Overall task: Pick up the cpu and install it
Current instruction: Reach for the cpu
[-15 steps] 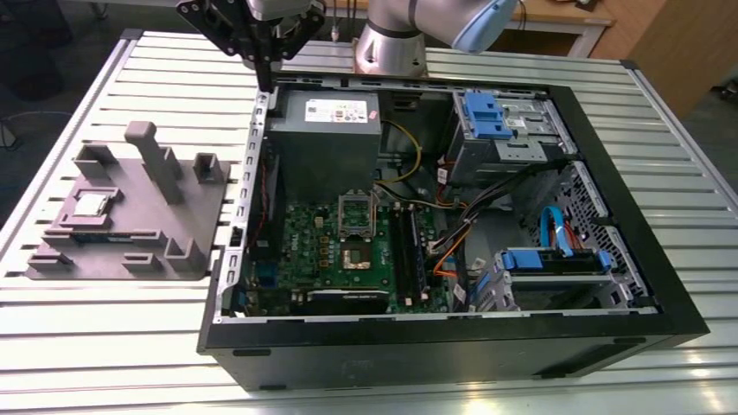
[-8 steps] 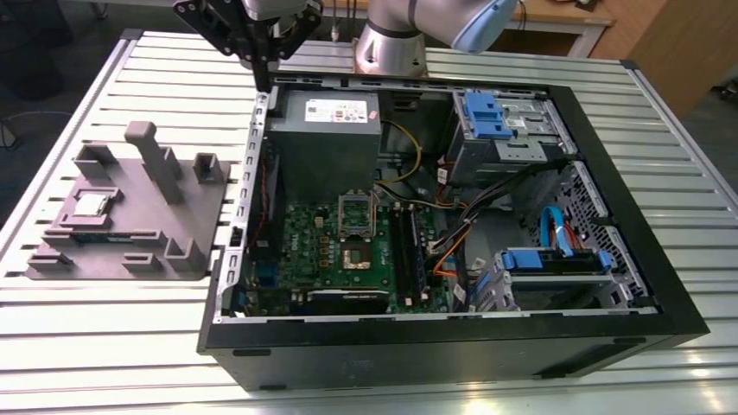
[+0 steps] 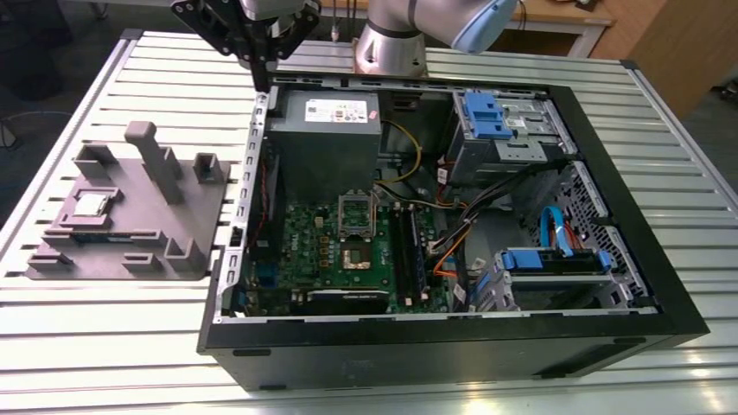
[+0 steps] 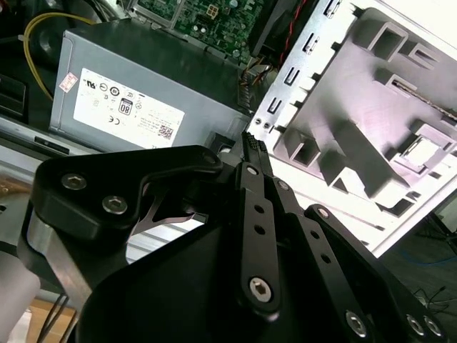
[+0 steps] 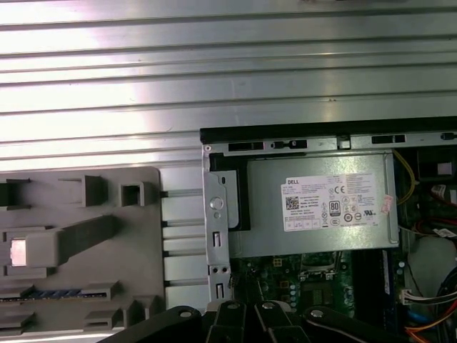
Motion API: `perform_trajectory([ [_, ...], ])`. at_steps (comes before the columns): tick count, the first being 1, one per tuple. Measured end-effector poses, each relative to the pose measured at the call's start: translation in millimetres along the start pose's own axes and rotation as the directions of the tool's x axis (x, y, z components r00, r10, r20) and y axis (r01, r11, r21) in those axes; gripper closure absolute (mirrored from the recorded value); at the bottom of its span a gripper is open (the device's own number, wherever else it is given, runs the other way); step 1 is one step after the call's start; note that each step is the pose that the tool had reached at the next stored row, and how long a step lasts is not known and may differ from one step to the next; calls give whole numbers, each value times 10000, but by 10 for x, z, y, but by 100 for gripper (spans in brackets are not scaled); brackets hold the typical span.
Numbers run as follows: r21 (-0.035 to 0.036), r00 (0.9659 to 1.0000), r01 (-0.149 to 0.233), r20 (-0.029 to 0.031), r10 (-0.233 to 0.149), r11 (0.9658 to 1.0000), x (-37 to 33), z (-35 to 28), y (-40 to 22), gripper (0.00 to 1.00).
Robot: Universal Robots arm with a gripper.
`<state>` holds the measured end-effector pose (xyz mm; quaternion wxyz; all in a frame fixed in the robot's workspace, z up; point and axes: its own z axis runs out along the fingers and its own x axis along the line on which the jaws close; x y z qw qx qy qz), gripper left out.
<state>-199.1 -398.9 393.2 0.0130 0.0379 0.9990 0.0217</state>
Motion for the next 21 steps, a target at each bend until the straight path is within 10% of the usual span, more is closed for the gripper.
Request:
perform_trajectory([
  [21,0,10000,0,1,0,10000,63,-2,-5,90],
])
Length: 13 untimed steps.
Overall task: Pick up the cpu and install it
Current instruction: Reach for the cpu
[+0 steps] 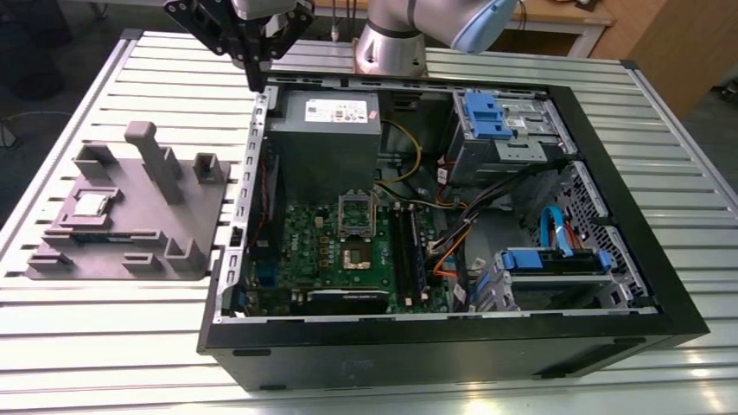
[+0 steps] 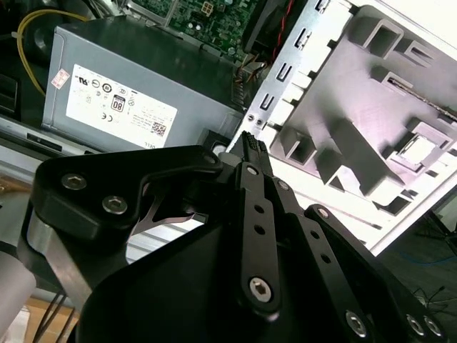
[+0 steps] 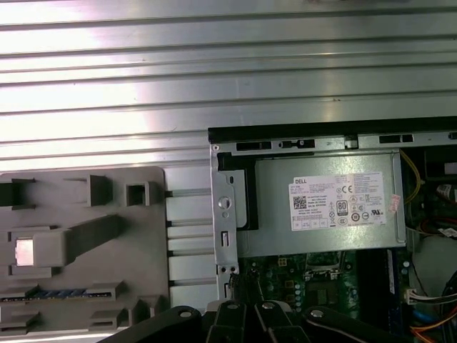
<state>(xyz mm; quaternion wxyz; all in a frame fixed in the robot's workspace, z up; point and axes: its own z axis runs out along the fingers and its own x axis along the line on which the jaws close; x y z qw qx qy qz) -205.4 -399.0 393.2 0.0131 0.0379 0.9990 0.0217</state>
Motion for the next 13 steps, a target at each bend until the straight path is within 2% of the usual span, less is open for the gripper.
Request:
perform_trajectory([
  [13,1,10000,0,0,0,10000,47,-2,-3,90],
])
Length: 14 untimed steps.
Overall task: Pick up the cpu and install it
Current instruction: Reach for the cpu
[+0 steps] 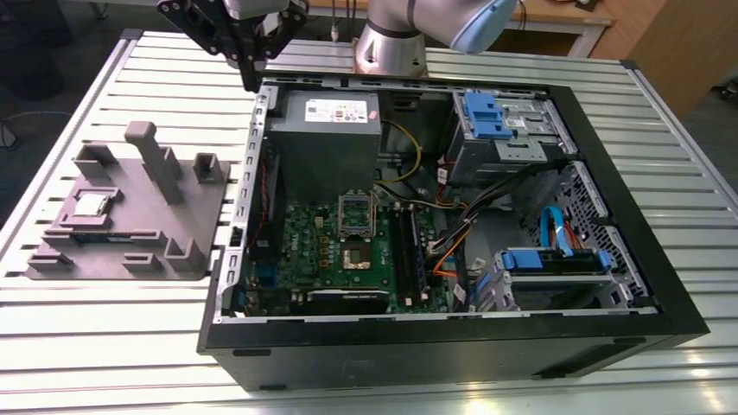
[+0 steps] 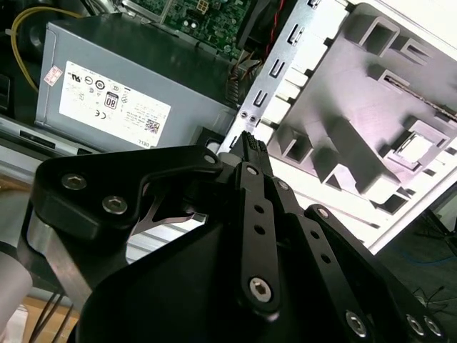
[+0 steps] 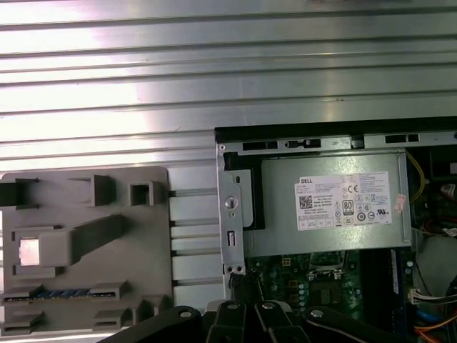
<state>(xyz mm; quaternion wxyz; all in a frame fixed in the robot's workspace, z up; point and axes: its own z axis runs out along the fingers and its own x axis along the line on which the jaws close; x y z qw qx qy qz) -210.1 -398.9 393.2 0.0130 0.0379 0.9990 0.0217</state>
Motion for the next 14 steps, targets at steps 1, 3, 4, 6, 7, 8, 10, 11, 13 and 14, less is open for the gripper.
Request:
perform_trajectory([
  [1,-1,10000,0,0,0,10000,3,0,0,90],
  [3,-1,10000,0,0,0,10000,10,0,-1,90],
  [4,0,10000,0,0,0,10000,13,0,-1,90],
  [6,-1,10000,0,0,0,10000,18,0,-1,90],
  [7,-1,10000,0,0,0,10000,21,0,-2,90],
  [8,0,10000,0,0,0,10000,24,-1,-2,90],
  [10,-1,10000,0,0,0,10000,29,-1,-2,90],
  [11,-1,10000,0,0,0,10000,32,-1,-2,90],
  [13,0,10000,0,0,0,10000,37,-1,-3,90],
  [14,-1,10000,0,1,0,10000,39,-1,-3,90],
])
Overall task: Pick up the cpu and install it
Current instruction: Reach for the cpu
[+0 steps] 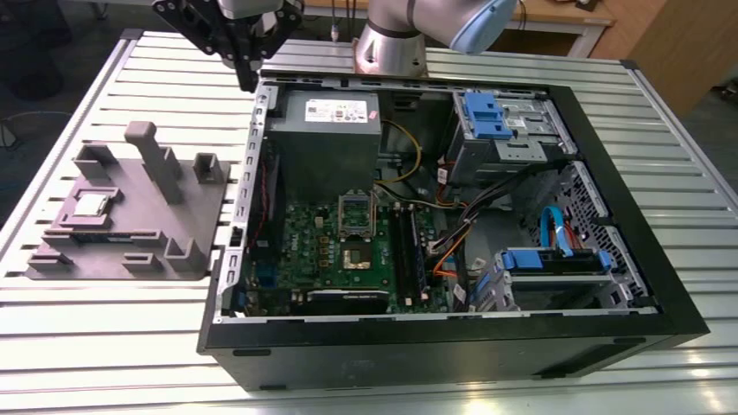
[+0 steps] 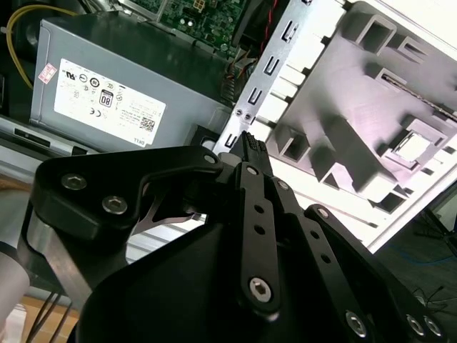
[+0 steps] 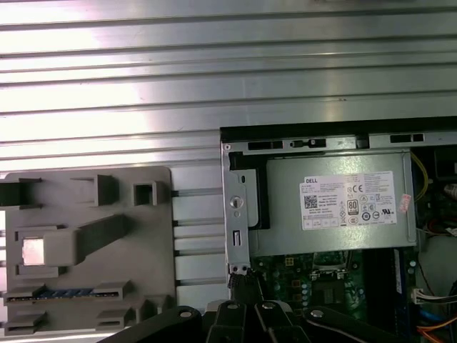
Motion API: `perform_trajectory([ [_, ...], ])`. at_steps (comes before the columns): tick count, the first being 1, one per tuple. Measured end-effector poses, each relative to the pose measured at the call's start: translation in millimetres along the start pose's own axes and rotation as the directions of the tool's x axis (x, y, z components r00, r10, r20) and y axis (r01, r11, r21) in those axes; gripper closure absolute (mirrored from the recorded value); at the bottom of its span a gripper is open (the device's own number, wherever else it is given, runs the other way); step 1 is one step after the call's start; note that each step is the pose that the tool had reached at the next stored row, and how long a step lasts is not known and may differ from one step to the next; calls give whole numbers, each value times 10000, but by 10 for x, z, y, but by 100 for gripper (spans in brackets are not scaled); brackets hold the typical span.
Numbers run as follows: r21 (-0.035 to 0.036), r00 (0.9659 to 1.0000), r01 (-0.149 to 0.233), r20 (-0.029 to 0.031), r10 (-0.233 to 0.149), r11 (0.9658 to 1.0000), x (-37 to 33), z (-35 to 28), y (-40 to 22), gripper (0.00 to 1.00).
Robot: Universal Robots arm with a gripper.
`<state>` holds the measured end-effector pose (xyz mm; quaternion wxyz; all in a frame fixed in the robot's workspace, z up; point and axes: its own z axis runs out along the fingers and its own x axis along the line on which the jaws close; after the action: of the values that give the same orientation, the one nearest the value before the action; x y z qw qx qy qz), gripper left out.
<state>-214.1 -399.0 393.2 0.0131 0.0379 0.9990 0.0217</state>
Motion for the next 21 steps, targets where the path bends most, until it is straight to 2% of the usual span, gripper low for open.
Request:
perform_trajectory([
  [21,0,10000,0,0,0,10000,52,-1,-4,90],
])
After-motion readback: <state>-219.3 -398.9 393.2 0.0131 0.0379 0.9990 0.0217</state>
